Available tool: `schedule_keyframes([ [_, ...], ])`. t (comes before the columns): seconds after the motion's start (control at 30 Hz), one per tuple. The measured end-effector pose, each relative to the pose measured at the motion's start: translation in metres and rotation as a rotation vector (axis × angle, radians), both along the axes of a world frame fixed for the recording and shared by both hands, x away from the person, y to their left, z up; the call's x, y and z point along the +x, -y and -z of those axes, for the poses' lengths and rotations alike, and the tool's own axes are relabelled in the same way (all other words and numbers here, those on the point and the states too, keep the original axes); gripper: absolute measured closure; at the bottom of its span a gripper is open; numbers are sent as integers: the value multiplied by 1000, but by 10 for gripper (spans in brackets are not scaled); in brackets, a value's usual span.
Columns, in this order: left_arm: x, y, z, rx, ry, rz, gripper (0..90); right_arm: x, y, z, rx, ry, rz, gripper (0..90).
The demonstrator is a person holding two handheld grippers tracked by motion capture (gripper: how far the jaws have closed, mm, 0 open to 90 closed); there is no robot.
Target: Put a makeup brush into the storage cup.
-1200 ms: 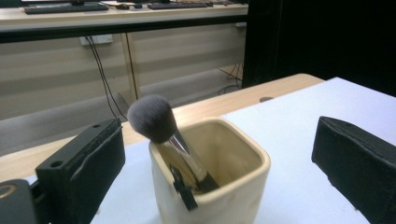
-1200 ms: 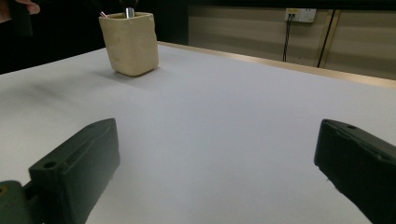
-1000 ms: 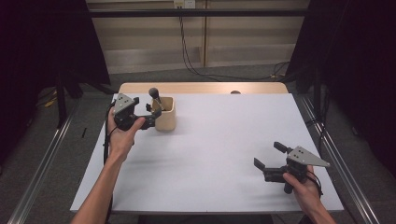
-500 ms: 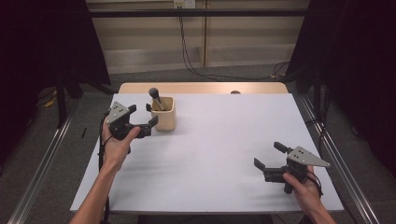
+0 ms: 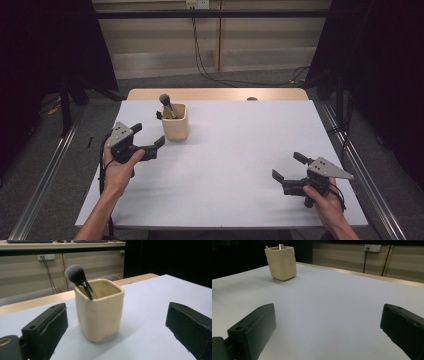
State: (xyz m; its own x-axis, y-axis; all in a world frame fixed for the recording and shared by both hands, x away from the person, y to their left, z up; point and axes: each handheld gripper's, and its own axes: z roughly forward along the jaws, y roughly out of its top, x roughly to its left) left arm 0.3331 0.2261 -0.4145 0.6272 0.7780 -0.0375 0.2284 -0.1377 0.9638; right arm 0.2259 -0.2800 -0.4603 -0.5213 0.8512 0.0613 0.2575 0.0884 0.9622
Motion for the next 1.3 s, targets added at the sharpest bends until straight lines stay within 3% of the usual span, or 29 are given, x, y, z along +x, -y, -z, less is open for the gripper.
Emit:
schedule_keyframes([
  [0.1,-7,-1,3,5,-3,2,40,0,0,0,3,-2,5,3],
  [0.2,-14,-4,8,-29,-39,11,40,-1,0,0,3,-1,5,3],
  [0.23,-18,-5,11,-18,-40,8,40,-1,0,0,1,0,3,3],
  [0.3,-24,-8,13,-1,-31,-3,40,-1,1,0,0,2,4,3],
  [0.63,-46,-21,22,-6,-38,-6,38,-3,1,-1,0,2,11,3],
  [1.03,-75,-32,22,23,-24,-28,35,-3,2,-1,-1,-1,14,3],
  [1.2,-85,-35,25,22,-42,-31,35,-3,0,-1,-6,-1,9,3],
  [1.3,-90,-37,27,12,-28,-46,35,-4,1,-1,-3,1,12,2],
])
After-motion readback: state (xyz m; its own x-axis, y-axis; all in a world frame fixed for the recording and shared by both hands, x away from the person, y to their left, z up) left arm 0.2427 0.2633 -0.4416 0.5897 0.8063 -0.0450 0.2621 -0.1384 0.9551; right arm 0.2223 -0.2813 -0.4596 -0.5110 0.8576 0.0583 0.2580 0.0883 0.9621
